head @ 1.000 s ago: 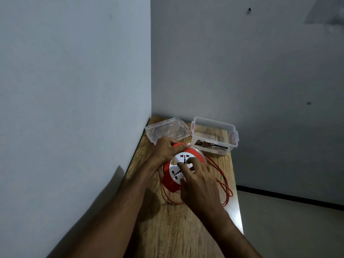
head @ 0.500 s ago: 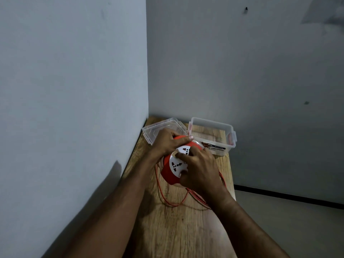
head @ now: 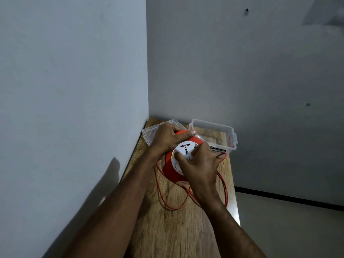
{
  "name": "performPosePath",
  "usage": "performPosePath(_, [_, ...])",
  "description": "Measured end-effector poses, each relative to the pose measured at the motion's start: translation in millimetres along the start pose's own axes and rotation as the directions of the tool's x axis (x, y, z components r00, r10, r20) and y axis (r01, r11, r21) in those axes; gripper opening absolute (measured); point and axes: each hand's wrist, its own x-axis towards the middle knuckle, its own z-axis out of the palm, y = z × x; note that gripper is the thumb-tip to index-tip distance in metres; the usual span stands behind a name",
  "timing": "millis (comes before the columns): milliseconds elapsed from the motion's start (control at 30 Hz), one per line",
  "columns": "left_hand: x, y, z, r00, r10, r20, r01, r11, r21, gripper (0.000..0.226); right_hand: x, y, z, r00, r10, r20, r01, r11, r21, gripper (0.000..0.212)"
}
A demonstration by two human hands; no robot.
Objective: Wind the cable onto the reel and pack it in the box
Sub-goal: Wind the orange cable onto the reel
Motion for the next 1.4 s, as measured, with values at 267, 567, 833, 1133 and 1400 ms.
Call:
performPosePath(267, [2,2,-6,0.995,-0.093,-0.030,0.090,0.992,-0.092,0.040,-12,7,-16,0.876,-0.446,0.184,0.482,0.807,-0.341,0.029])
performPosePath(567, [5,6,-10,0.999,-0.029,0.029,0.030,0.999,-0.026,0.040,-4,6,-30,0.768,-0.506,0.393,0.640,0.628,-0.442,0.071])
performPosePath(833, [3,14,-5,0.996,0.028,0.087,-0.028,1.000,0.003,0.037,11,9,-28,0.783,-0.483,0.392,0.622,0.619,-0.480,0.079])
performPosePath(1133, [5,21,-4,0.998,0.015,0.066,-0.015,1.000,-0.003,0.033,15,12,-20,0.870,-0.472,0.141,0.486,0.775,-0.404,0.058])
performPosePath(1400, [6,17,2,0.998,0.068,0.010,-0.069,0.990,0.123,0.053,2,7,2,0.999,-0.016,-0.047,0.015,1.000,-0.023,0.063])
